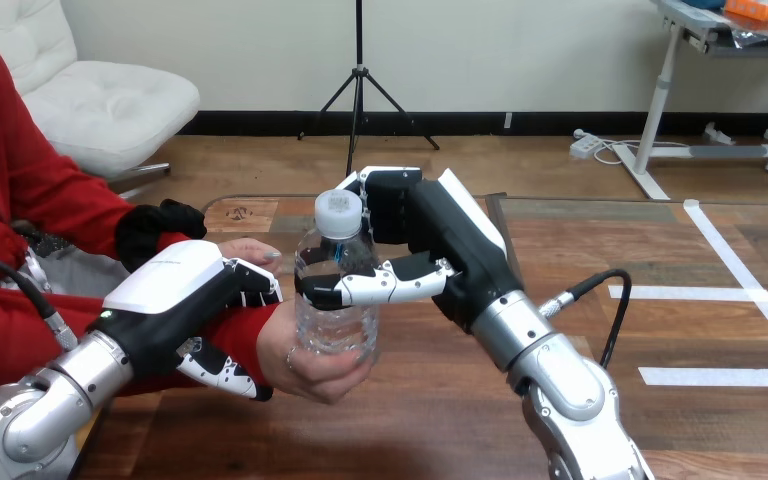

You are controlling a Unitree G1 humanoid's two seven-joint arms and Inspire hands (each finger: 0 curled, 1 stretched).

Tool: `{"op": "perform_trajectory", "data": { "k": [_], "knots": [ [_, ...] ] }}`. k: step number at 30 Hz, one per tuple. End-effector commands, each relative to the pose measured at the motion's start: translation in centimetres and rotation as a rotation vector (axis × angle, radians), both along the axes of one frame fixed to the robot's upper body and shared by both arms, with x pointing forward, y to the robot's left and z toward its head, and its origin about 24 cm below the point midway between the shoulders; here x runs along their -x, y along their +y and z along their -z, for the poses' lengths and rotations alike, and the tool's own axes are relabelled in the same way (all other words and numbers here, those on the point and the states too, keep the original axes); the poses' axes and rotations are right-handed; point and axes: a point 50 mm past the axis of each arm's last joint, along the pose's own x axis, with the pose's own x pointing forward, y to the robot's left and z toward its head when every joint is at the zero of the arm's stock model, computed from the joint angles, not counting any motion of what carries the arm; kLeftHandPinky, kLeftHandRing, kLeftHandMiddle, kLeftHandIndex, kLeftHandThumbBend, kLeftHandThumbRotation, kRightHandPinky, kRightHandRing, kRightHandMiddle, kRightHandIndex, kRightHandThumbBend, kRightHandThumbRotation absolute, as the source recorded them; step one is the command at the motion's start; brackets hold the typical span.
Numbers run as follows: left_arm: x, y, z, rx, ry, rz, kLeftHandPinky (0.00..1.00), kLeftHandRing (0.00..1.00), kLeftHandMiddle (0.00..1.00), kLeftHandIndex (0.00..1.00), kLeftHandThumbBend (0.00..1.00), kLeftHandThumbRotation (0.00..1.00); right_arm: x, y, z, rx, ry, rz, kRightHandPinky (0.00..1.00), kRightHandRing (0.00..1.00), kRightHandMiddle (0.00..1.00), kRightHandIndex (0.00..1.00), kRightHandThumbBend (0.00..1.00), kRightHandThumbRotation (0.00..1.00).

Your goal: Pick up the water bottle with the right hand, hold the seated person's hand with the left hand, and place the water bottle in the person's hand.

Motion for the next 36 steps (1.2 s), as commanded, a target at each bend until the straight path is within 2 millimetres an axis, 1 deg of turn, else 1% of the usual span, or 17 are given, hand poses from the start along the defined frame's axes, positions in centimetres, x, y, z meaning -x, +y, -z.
{"op": "perform_trajectory", "data": {
  "k": [1, 17, 23, 36],
  "knots": [
    [-3.36, -4.10, -5.34, 0.141, -0.244, 0.102, 0.31, 0.36, 0.44, 0.45, 0.76, 0.00, 0.53, 2.66, -3.14, -0.084, -0.132, -0.081, 0.32, 0.36, 0.42, 0.43, 0.91, 0.00],
    [-3.33, -4.05, -5.32, 0.152, -0.256, 0.100, 0.29, 0.35, 0.42, 0.44, 0.74, 0.00, 0.75, 2.96, -2.86, -0.084, -0.117, -0.090, 0.29, 0.34, 0.42, 0.43, 0.91, 0.00],
    [-3.34, -3.97, -5.28, 0.148, -0.252, 0.097, 0.29, 0.34, 0.42, 0.44, 0.74, 0.02, 0.75, 3.02, -2.79, -0.089, -0.110, -0.097, 0.30, 0.35, 0.42, 0.43, 0.91, 0.00],
    [-3.32, -3.74, -5.10, 0.140, -0.243, 0.089, 0.28, 0.34, 0.42, 0.44, 0.73, 0.02, 0.66, 2.79, -2.79, -0.057, -0.116, -0.085, 0.33, 0.38, 0.44, 0.45, 0.91, 0.00]
  ]
}}
